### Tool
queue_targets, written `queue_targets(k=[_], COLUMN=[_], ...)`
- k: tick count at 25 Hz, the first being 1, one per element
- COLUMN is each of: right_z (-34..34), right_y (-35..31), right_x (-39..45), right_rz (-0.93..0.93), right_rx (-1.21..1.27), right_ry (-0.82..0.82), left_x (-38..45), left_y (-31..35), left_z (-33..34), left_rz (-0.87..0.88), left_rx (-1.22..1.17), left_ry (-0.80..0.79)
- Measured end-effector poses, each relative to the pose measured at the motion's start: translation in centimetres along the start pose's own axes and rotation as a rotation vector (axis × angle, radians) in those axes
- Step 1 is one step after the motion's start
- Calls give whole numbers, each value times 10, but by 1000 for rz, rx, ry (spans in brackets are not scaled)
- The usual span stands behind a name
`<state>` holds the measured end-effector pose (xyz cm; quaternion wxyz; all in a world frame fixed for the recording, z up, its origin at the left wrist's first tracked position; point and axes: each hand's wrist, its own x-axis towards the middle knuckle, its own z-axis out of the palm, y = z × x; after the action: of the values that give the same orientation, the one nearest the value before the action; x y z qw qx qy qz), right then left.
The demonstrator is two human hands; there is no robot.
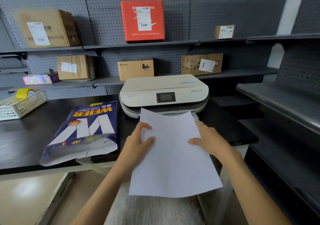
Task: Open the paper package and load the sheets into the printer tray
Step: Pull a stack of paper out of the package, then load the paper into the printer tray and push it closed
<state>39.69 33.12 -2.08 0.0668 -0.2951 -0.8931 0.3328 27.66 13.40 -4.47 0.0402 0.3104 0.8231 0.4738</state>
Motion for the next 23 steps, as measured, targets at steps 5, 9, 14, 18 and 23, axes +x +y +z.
queue_targets(k=[5,9,14,18,23], right_z=[-11,-10,-9,-4,3], right_y=[24,36,40,40,46], right_x=[5,11,17,28,40], right_rz=[31,70,65,44,50], right_rx=[44,42,17,-43,-109], right_ry=[45,36,50,20,38], left_x=[20,30,37,40,41], left_y=[5,-4,-6,-3,-2], left_z=[22,34,36,29,21], left_rz=[-65,-104,-147,-174,-193], left_rx=[24,133,277,360,423], left_ry=[-24,-95,-173,-204,-240])
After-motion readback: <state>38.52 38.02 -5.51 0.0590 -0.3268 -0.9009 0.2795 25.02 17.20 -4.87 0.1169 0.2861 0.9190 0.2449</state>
